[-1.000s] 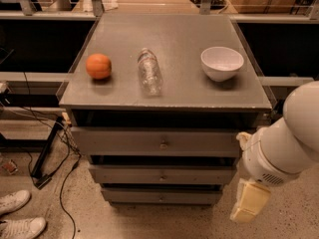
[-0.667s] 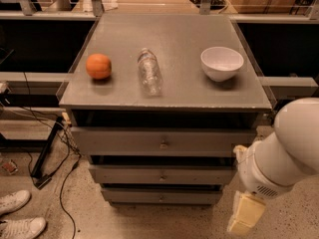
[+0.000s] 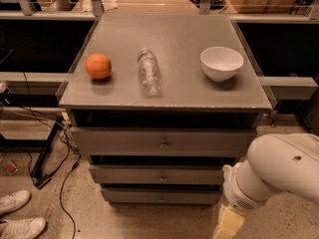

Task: Open middle drawer

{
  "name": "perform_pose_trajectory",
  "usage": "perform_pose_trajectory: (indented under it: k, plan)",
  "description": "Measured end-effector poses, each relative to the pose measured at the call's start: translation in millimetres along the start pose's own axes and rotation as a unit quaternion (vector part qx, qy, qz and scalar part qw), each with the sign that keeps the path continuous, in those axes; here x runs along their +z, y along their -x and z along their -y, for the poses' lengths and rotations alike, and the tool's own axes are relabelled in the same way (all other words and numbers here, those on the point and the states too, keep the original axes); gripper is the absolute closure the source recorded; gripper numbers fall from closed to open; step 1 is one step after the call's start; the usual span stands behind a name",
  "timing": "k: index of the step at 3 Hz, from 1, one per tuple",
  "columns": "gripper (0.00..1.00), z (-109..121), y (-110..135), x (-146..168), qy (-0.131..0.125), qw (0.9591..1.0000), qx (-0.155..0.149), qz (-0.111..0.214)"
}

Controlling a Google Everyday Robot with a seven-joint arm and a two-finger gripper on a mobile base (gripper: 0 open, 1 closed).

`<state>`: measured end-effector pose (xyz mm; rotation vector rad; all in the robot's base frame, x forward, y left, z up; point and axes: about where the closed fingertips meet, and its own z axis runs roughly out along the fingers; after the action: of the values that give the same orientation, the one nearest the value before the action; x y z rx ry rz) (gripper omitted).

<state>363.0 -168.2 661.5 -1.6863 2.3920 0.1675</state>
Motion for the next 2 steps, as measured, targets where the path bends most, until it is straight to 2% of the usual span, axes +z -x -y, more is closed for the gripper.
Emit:
perform_pose_trajectory:
  k: [1,2]
  plan:
    - [0.0,29.7,4.2,37.5,-0.033,0.9986,0.019,0.037]
    - [0.0,30.6,4.9,37.8,-0.034,0.9985,0.019,0.038]
